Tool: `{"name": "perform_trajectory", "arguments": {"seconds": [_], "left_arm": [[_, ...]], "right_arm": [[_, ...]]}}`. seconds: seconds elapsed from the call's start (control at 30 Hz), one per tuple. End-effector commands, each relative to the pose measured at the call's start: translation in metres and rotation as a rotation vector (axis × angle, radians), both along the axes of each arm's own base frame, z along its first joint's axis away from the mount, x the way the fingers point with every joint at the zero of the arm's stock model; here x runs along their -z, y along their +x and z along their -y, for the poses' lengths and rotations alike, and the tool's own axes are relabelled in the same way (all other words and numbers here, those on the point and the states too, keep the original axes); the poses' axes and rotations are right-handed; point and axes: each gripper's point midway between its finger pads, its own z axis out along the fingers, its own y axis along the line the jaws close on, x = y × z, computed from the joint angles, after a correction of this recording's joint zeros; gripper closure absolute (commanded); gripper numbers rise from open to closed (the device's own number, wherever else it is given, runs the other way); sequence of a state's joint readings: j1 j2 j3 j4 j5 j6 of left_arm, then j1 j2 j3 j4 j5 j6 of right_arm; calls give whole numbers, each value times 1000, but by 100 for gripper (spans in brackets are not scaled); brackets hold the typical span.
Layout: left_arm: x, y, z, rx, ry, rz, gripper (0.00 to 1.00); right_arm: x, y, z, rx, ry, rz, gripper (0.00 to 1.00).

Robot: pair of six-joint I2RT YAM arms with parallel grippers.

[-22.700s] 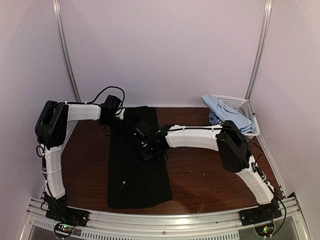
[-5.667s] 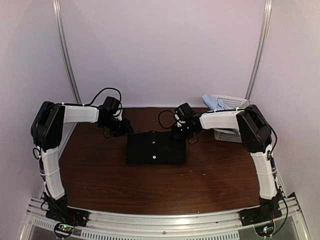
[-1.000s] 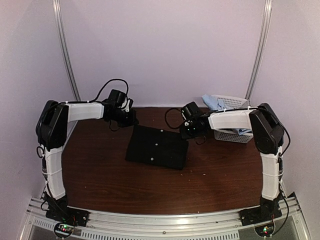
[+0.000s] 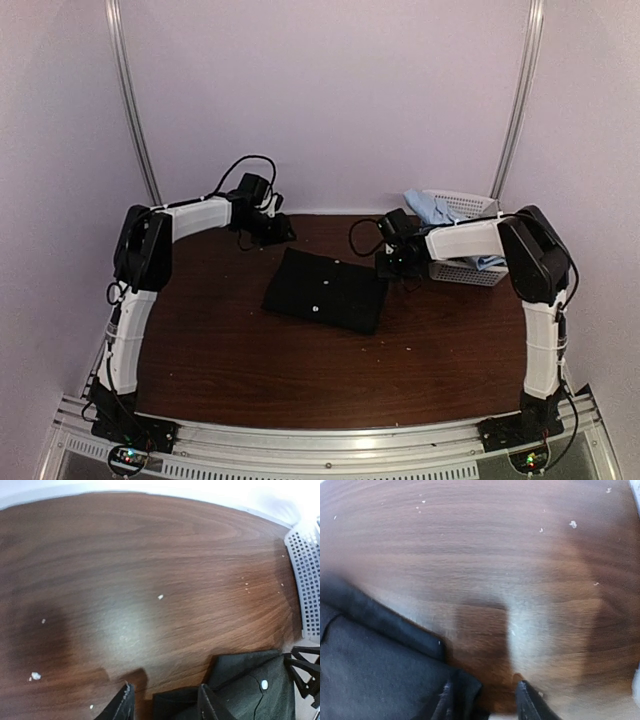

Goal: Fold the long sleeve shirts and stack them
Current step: Adjust the square-folded shirt at the center of the board, then smooth out the square-folded shirt at the center of the board.

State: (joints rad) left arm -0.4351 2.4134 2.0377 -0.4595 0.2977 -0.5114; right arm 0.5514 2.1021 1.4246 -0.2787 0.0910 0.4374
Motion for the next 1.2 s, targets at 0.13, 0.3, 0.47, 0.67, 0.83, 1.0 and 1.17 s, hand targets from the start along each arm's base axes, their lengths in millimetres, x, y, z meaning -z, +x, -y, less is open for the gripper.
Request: {"name": "perform_trajectory", "arguments": {"seconds": [0.13,0.3,0.47,0.67,0.83,1.0,1.17], "left_arm": [[-30,-36,-53,-25,7,-15,45],[-36,-59,-51,40,-25,-5,45],[-49,-61,-10,160,-73,44,51],[-16,-47,27,188,-81,-2,63],[18,-30,36,147,-43,-41,66],[49,-14,31,74,4,-82,65],[52,1,16,14,-2,-92,62]], "right_arm": [[-90,-25,-34,-51,-52,134,52],[-77,-61,-74,-151,-28,93,58],[-45,-93,-86,-184,-23,22,64],[7,-130,-65,-182,-20,-83,68],[27,-149,-49,-178,-26,-113,66],[34,-153,-44,-196,-35,-109,65],[32,-147,-38,-218,-65,-83,59]]}}
